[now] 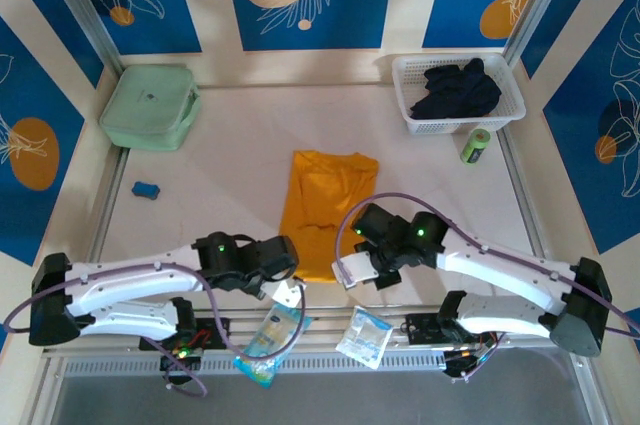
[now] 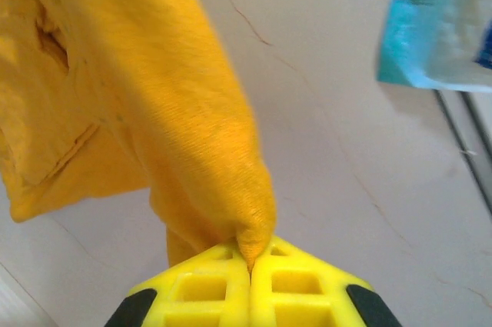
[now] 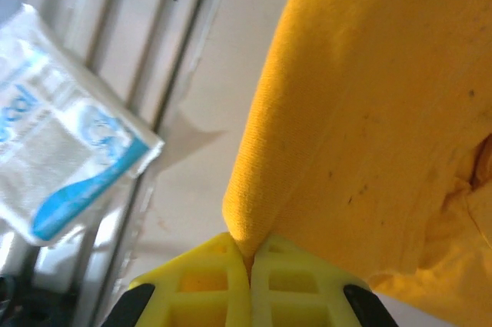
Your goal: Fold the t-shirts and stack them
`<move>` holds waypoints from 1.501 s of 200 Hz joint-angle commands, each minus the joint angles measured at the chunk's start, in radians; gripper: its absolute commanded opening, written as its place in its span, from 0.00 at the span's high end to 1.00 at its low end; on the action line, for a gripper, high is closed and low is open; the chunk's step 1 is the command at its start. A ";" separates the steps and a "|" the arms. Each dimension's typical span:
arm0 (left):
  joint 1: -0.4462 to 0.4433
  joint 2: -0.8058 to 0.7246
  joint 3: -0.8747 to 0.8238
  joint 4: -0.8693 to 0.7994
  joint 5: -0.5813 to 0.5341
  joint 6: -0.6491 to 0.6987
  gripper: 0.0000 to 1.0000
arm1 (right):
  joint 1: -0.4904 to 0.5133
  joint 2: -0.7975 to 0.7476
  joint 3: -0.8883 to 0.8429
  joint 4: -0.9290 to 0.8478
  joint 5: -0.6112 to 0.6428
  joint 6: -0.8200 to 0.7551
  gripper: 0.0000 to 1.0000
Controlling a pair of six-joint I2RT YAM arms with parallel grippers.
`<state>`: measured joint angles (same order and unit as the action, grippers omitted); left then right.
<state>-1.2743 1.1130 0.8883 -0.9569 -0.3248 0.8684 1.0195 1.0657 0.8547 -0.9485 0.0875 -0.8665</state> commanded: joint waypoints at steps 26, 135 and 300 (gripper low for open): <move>0.034 -0.023 0.089 -0.119 -0.147 -0.114 1.00 | -0.025 -0.075 0.017 -0.062 0.071 0.074 1.00; 0.536 0.316 0.415 0.215 0.166 0.210 1.00 | -0.488 0.295 0.338 0.166 0.084 -0.063 1.00; 0.751 0.867 0.643 0.460 0.215 0.230 0.92 | -0.667 0.787 0.534 0.432 0.073 0.198 0.66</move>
<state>-0.5442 1.9411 1.5047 -0.5674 -0.0978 1.1278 0.3710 1.8244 1.3537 -0.5785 0.1764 -0.7570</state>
